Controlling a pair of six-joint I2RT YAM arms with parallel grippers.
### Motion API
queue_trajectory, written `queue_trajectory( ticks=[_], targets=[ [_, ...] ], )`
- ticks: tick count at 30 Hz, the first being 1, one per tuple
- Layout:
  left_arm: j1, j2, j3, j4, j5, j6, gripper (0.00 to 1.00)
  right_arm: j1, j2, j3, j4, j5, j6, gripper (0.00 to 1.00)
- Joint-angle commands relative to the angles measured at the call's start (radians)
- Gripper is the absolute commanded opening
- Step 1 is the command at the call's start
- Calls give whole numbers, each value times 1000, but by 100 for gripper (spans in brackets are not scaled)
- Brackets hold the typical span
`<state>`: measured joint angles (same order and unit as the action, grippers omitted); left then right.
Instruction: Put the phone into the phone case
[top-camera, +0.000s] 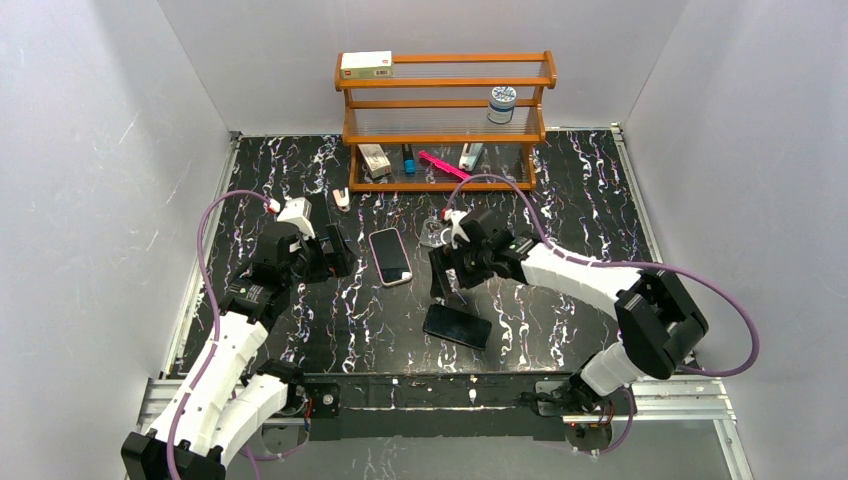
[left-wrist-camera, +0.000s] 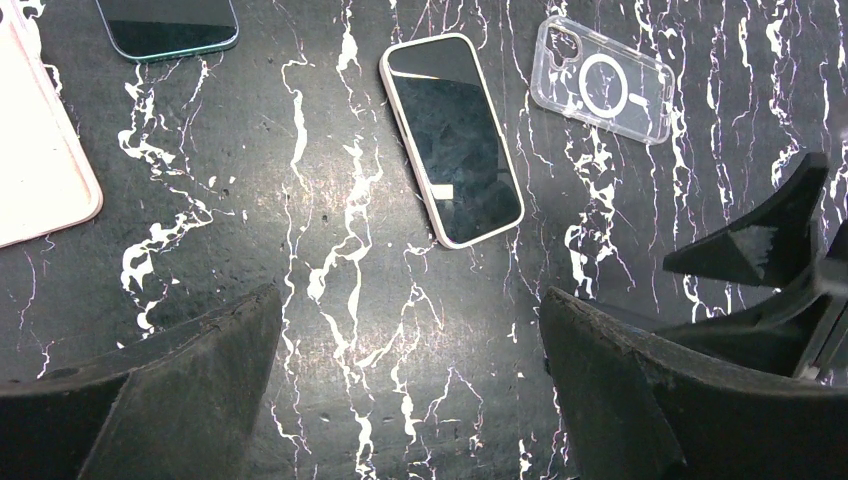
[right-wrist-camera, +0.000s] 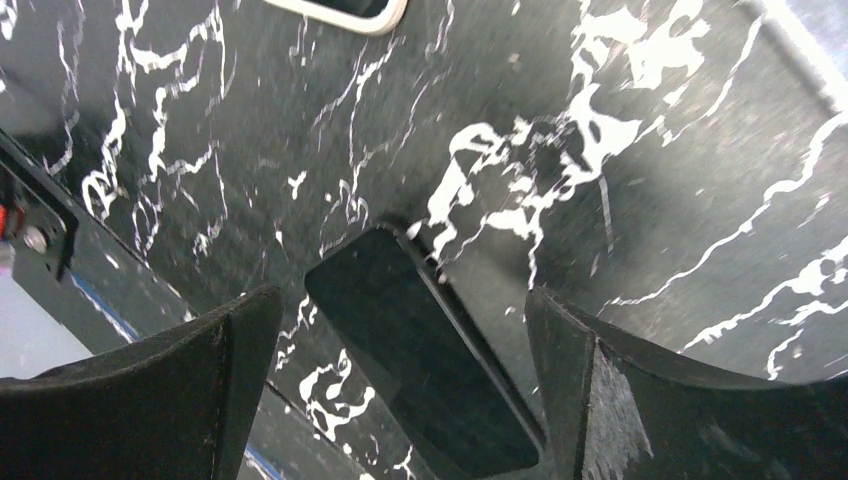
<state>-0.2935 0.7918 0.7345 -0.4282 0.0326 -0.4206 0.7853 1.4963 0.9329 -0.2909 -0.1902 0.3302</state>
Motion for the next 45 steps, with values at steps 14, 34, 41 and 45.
queue_trajectory(
  ticks=[14, 34, 41, 45],
  targets=[
    [2, -11, 0, -20, -20, 8, 98, 209, -65, -133, 54, 184, -168, 99],
    [3, -15, 0, -26, -60, 4, 98, 247, 8, -146, 106, 212, -237, 99],
    [3, -8, 0, -31, -71, -2, 98, 247, 33, -144, 119, 124, -245, 99],
    [3, -4, 0, -33, -81, -6, 98, 250, 16, -169, 129, 180, -251, 99]
  ],
)
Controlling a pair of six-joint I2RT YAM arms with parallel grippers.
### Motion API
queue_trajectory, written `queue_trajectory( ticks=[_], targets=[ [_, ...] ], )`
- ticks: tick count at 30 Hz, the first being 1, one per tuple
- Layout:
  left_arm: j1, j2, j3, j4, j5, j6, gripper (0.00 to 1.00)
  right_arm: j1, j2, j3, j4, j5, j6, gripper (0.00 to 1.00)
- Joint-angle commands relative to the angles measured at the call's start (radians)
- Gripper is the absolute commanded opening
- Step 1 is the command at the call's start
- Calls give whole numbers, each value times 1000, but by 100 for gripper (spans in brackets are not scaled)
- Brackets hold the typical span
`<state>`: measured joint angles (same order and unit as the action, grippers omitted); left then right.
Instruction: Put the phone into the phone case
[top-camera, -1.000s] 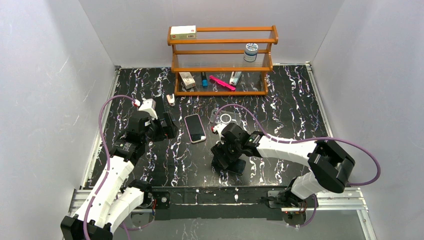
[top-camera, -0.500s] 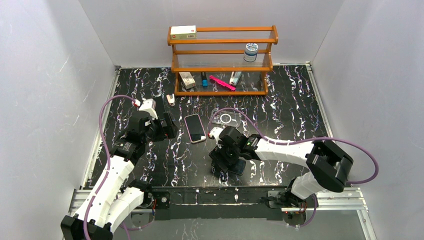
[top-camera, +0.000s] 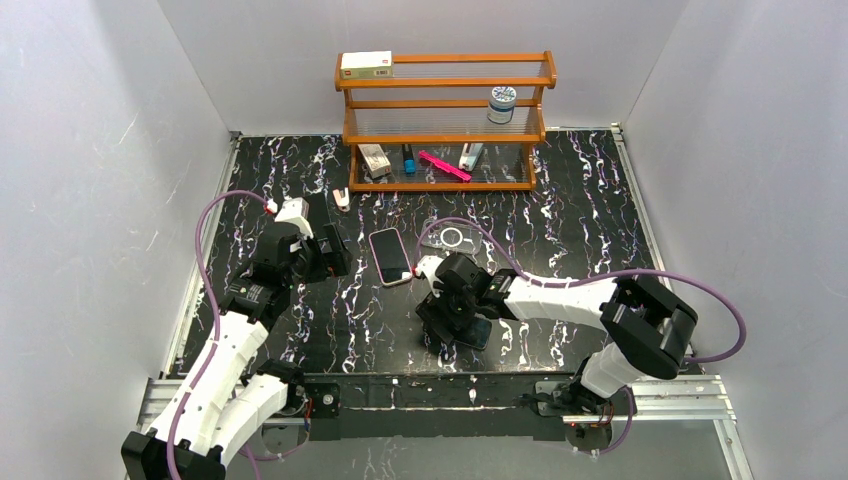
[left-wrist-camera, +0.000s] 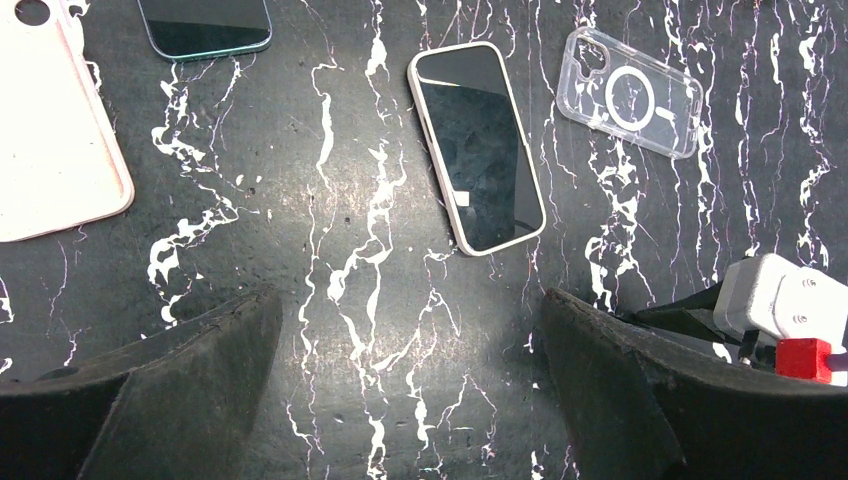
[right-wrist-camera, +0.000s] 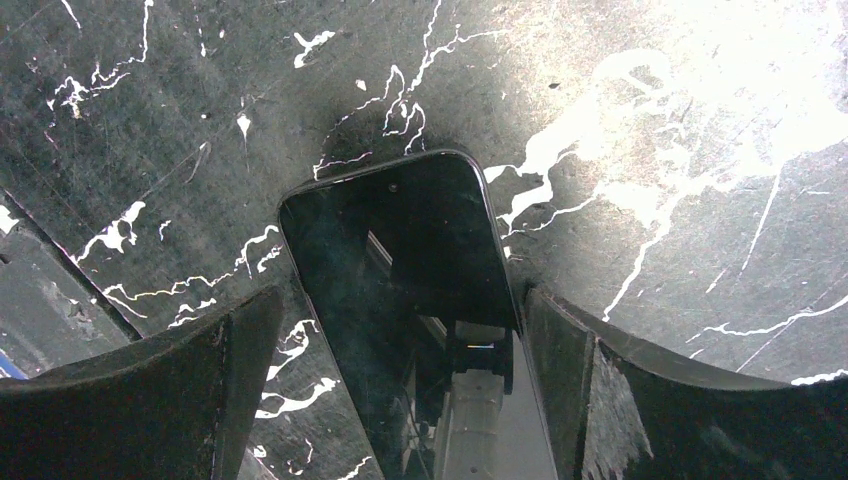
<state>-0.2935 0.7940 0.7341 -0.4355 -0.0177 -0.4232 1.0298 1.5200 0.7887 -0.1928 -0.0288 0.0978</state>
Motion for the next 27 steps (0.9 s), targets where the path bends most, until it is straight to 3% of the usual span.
queue_trajectory(
  ticks=[1, 6, 13, 18, 24, 27],
  targets=[
    [2, -5, 1, -29, -33, -4, 98, 5, -9, -25, 29, 50, -18, 99],
    [4, 19, 4, -60, -122, -40, 98, 5, 14, 5, -30, 140, 12, 95],
    [10, 240, 92, -177, -239, -93, 98, -5, 32, 12, 0, 149, 81, 88],
    [93, 367, 110, -170, -208, -108, 96, -66, 39, 33, 4, 157, 140, 78],
    [256, 576, 226, -161, -283, -113, 91, -125, -4, 21, 40, 196, 178, 71],
    [363, 709, 277, -150, -258, -108, 82, -153, -18, 8, 61, 159, 205, 71]
  ],
)
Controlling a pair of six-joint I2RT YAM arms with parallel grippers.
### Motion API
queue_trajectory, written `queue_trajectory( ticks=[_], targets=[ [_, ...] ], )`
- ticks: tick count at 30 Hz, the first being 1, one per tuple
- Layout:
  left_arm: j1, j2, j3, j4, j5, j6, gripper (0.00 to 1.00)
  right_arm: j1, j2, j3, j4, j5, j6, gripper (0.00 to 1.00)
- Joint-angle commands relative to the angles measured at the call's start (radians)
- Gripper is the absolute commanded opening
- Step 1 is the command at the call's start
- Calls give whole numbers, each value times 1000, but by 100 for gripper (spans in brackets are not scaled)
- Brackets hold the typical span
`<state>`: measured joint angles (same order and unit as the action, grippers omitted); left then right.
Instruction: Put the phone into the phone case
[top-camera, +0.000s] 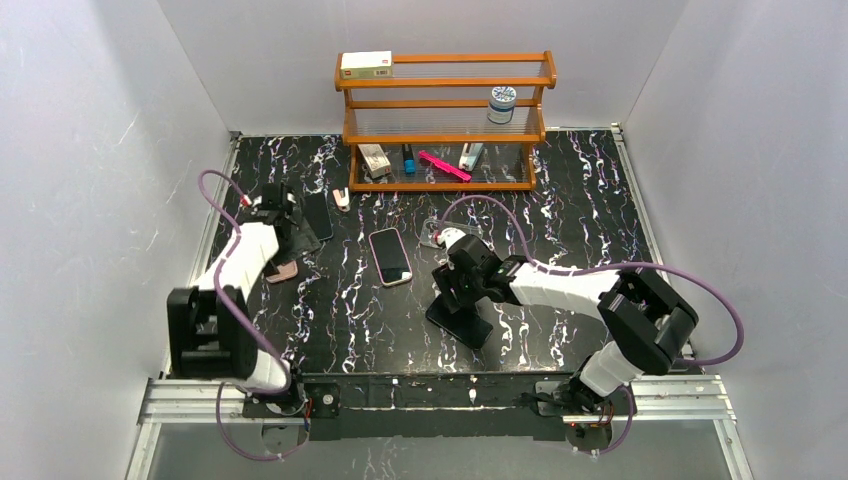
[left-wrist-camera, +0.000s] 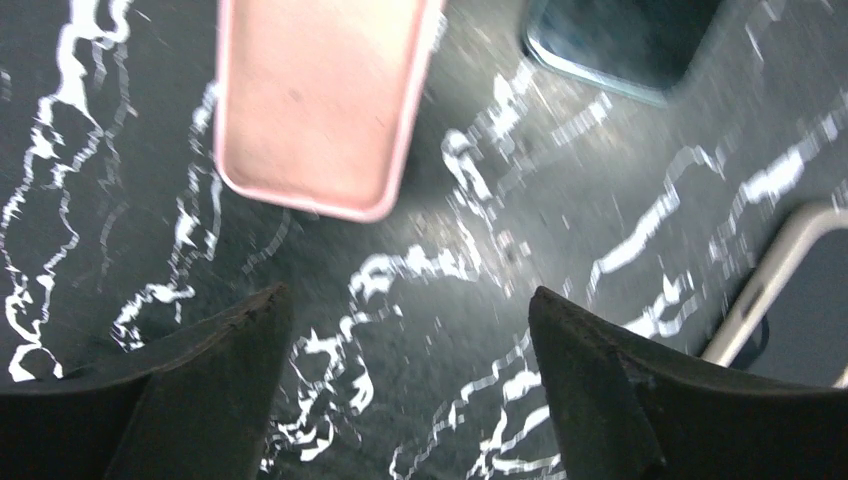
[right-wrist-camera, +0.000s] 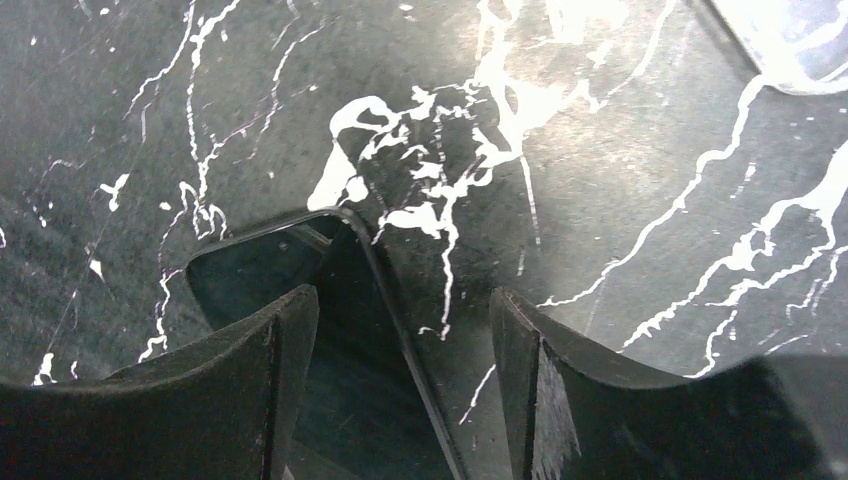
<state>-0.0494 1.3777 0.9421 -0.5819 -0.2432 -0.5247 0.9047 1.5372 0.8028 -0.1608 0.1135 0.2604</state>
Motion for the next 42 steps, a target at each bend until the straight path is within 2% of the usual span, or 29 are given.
queue_trajectory(
  ticks=[1, 3, 6, 8, 15, 17, 22, 26, 29, 33, 37, 42],
  targets=[
    [136, 151, 77, 1, -39, -6, 81, -32, -32, -5, 23, 13, 43, 71],
    [166, 182, 89, 11, -41, -4, 81, -36, -29, 4, 7, 2, 24, 77],
    [219, 202, 93, 44, -16, 15, 82, -35, -57, 9, -6, -73, -29, 92],
    [258, 226, 105, 62, 1, 34, 82, -35, -80, 9, -18, -106, -50, 97],
    [315, 346, 182, 65, 12, 70, 77, -34, -129, 22, -65, -187, -32, 99],
    [322, 371, 193, 87, 26, 83, 71, -34, -142, 18, -64, -185, -25, 99],
    [330, 410, 196, 106, 89, 107, 45, -35, -171, 13, -64, -168, -13, 99],
    [330, 394, 178, 88, 120, 109, 17, -34, -174, 15, -75, -136, 35, 99],
    [321, 341, 152, 65, 115, 107, 7, -34, -170, 21, -110, -118, 51, 99],
    [321, 302, 135, 4, 108, 109, 0, -34, -188, 4, -118, -123, 51, 99],
    [320, 260, 95, -7, 174, 93, 0, -32, -239, -54, -70, -220, 28, 99],
    [314, 193, 41, -3, 200, 81, 0, -13, -285, -91, -56, -238, -10, 99]
  ],
)
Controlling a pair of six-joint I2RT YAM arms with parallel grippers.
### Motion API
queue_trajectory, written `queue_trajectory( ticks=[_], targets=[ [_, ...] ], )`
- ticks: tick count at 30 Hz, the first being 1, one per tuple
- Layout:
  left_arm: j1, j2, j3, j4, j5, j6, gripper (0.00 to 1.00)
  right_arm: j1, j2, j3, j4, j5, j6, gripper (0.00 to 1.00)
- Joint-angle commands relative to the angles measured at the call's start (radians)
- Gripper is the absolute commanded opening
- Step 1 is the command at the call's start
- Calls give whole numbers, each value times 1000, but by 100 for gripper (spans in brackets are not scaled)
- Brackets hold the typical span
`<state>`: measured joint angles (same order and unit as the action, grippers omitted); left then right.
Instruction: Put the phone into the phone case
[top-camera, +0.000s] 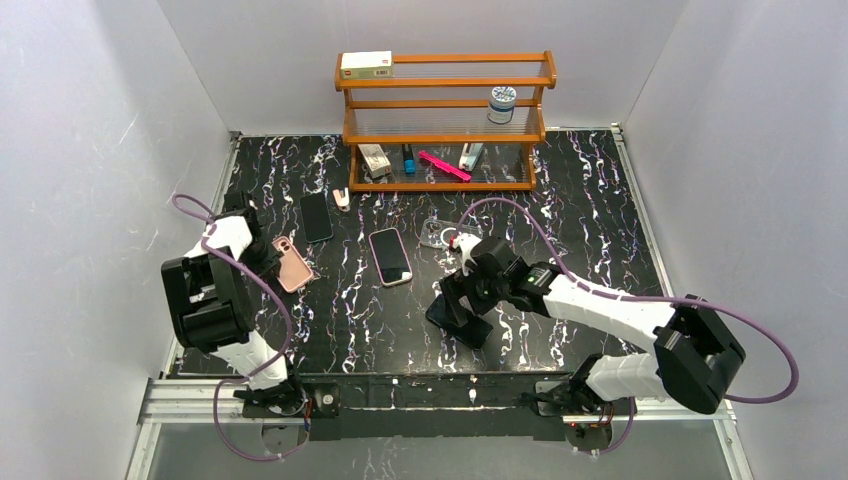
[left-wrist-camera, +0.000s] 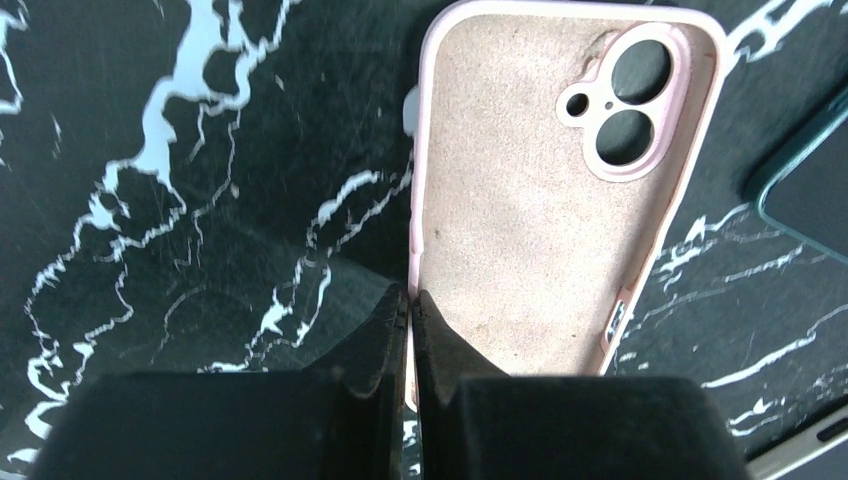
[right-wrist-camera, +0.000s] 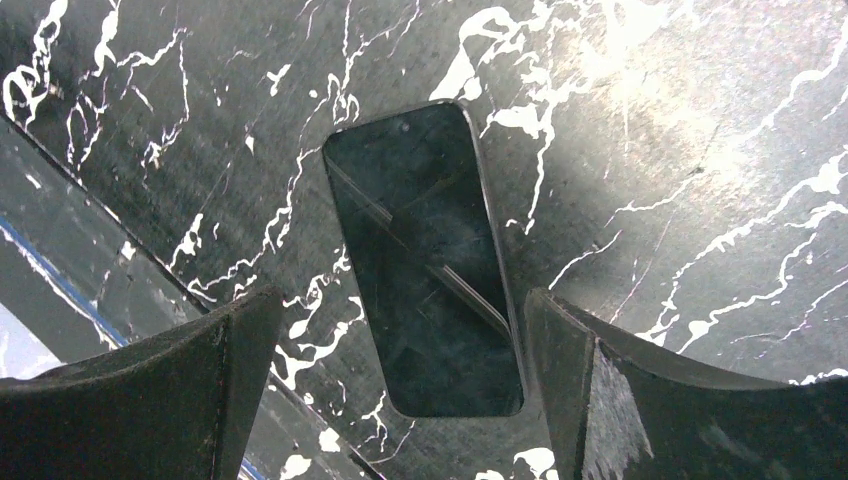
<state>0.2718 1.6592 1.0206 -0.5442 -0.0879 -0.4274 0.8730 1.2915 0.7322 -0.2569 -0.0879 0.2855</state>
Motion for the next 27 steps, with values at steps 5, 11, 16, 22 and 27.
queue_trajectory(
  ticks=[5, 11, 16, 22, 27],
  targets=[
    [-74, -150, -91, -44, 78, -51, 0, 92, -14, -20, 46, 55, -88, 99],
    [-274, -180, -121, -54, 57, -147, 0, 127, 67, 15, 23, 146, -130, 99],
    [-382, -211, -143, -45, 50, -189, 0, 132, 99, -7, 73, 148, -160, 99],
    [-468, -277, -205, -46, 29, -229, 0, 146, 171, 10, 74, 160, -174, 99],
    [-501, -354, -278, -46, 31, -256, 0, 153, 218, 36, 55, 183, -174, 97]
  ],
)
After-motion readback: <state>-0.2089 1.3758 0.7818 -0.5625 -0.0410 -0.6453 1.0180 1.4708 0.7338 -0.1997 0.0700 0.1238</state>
